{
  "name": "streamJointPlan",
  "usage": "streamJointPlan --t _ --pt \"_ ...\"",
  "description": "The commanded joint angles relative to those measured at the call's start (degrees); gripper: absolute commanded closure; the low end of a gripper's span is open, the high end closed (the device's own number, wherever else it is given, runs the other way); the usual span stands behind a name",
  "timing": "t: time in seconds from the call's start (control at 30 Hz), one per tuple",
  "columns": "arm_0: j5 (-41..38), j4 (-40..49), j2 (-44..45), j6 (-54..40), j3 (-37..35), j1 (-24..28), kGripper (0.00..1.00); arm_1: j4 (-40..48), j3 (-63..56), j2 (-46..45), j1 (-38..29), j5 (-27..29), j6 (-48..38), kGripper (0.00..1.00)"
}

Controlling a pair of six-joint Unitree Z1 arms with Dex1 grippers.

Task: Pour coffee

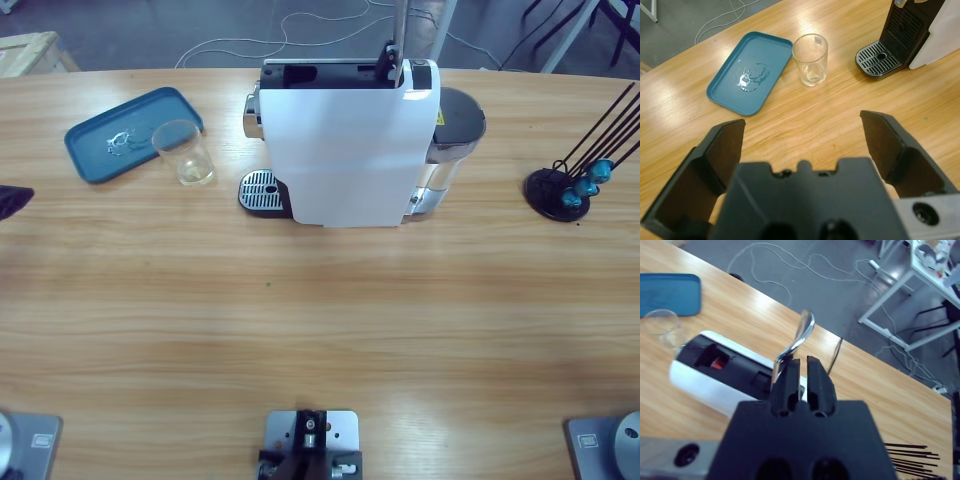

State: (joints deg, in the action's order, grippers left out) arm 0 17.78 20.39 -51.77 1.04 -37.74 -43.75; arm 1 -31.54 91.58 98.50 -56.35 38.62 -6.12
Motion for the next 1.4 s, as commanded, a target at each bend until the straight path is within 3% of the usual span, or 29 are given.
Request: streamJointPlan --t 0.03,0.27,1.03,1.4 --pt "-0.6 -0.5 0.5 -0.7 2.3 -0.7 0.018 0.4 -1.0 2.7 -0.3 2.3 -0.5 1.0" --pt "-0.6 -0.5 0.0 -0.7 2.3 -0.7 0.018 -1.5 4.0 4.3 -0.9 1.6 0.4 1.0" --pt "-0.6 -0.6 -0.5 -0.7 2.4 -0.9 0.018 0.3 10.3 16.8 -2.7 -11.4 -0.6 1.0" --pt "-0.6 -0.4 -0.5 -0.7 2.4 -1.0 0.018 0.9 11.0 20.9 -2.8 -11.2 -1.5 1.0"
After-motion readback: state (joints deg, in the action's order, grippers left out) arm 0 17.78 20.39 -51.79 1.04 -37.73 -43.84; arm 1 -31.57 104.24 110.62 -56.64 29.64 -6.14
